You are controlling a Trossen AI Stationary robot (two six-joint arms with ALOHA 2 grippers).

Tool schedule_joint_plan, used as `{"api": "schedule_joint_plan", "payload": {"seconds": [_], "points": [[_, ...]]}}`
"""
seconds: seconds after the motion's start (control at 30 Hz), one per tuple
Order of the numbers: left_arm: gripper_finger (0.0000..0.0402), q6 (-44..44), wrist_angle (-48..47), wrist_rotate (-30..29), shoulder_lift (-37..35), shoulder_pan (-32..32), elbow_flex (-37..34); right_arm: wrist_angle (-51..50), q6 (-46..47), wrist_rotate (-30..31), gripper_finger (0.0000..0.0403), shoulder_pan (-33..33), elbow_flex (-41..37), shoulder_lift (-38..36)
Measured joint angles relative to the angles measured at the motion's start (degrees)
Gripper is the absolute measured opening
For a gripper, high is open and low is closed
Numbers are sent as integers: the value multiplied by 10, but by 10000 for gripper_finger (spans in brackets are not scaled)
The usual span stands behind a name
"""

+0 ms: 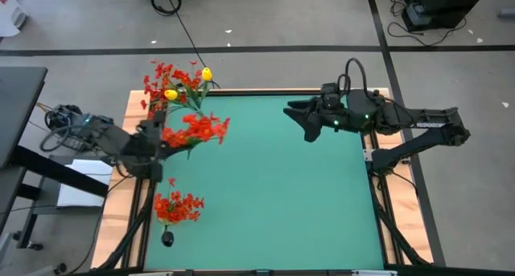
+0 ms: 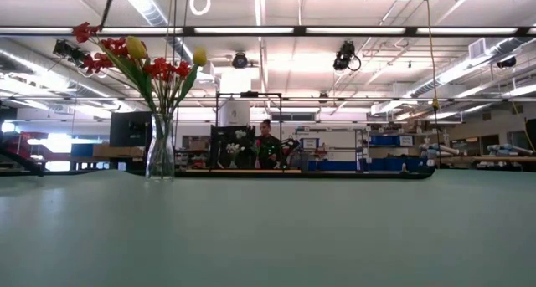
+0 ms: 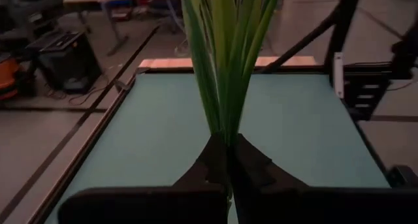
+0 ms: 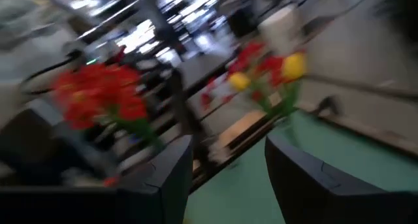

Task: Sort flowers into vase by color
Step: Put the red flowers into the yellow vase

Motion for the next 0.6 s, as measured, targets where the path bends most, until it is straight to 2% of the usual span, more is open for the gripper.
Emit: {"api": "schedule_joint_plan", "payload": {"seconds": [0.1, 0.23, 0.33, 0.43, 0.6], "points": [[4, 12, -3, 7, -45, -20, -16, 10, -32, 83, 197, 28, 0, 2], [4, 28, -17, 35, -110, -41, -35, -28, -78, 132, 197, 33, 0, 10], [4, 47, -33, 54, -163, -53, -44, -88, 17, 125, 197, 28, -1, 17], [4, 60, -58, 96, -211, -58, -45, -87, 87, 129, 195, 30, -1, 21], [4, 79, -68, 210, -285, -58, -51, -51, 102, 219, 181, 68, 0, 35]]}}
